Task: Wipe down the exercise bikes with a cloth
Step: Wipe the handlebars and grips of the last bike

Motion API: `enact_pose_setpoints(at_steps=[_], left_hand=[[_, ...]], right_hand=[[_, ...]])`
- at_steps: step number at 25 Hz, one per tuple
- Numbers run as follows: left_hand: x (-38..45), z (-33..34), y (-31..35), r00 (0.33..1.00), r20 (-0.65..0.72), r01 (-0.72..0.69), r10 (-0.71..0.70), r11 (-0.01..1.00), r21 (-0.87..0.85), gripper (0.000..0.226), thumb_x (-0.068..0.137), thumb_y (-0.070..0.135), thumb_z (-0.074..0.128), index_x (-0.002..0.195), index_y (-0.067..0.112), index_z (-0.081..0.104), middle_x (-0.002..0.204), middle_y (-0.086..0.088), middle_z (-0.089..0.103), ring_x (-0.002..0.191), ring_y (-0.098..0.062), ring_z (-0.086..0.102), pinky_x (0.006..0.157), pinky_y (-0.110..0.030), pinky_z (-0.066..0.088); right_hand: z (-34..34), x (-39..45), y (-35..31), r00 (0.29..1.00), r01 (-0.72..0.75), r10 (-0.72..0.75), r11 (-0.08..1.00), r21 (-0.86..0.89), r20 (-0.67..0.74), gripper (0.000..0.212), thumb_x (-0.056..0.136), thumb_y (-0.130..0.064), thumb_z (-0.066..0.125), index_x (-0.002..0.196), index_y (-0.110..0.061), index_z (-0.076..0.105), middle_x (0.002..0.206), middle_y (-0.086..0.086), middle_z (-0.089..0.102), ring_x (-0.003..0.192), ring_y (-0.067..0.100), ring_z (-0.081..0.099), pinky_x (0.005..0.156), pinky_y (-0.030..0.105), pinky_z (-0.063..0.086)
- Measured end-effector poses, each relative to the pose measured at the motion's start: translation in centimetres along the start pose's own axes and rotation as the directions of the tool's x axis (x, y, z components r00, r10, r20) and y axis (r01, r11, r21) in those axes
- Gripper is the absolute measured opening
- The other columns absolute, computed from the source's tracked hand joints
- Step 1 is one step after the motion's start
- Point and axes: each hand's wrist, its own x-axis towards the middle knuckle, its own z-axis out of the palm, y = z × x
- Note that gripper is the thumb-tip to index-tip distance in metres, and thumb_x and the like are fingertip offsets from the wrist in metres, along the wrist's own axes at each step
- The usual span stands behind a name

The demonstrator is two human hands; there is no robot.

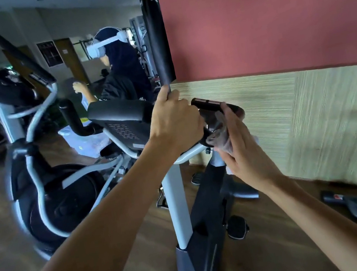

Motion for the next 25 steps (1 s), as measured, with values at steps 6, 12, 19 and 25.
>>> enact_pose_setpoints(at_steps=[6,12,19,25], left_hand=[[1.2,-0.7,0.5,0.993,0.067,-0.105,0.096,0.982,0.154,0.043,0.104,0.033,0.034,0.062,0.023,0.040,0.079,0.001,0.069,0.067,-0.020,0.045,0.083,-0.038,0.030],[2.4,-0.1,2.3,0.995,0.090,-0.055,0.040,0.983,0.177,0.042,0.100,0.032,0.030,0.061,0.018,0.034,0.072,-0.003,0.056,0.063,-0.023,0.041,0.072,-0.034,0.027],[1.0,2.7,4.4,0.992,-0.068,0.125,-0.109,0.942,0.310,0.049,0.084,0.031,0.033,0.054,0.007,0.063,0.053,-0.019,0.057,0.054,-0.033,0.053,0.081,-0.037,0.045],[1.6,4.9,5.4,0.918,-0.337,0.316,-0.207,0.897,0.309,0.035,0.079,0.038,0.021,0.058,0.012,0.034,0.087,-0.026,0.064,0.088,-0.042,0.056,0.089,-0.039,0.035]], right_hand=[[4.8,0.7,2.8,0.969,0.230,-0.245,0.939,-0.255,-0.028,0.078,0.098,-0.018,0.068,0.153,0.010,0.019,0.159,0.025,0.031,0.145,0.034,0.039,0.116,0.047,0.039],[4.6,0.3,7.5,0.888,0.436,-0.460,0.858,-0.271,-0.029,0.080,0.094,-0.019,0.071,0.153,0.004,0.022,0.156,0.021,0.028,0.145,0.033,0.035,0.126,0.040,0.020],[6.4,0.7,12.1,0.751,0.581,-0.626,0.778,-0.240,-0.211,0.074,0.101,-0.048,0.054,0.153,0.001,0.036,0.157,0.021,0.038,0.147,0.038,0.036,0.117,0.055,0.035],[9.4,2.2,12.7,0.570,0.529,-0.658,0.752,-0.393,-0.492,0.074,0.102,-0.041,0.061,0.149,0.010,0.037,0.155,0.027,0.038,0.144,0.039,0.042,0.115,0.051,0.040]])
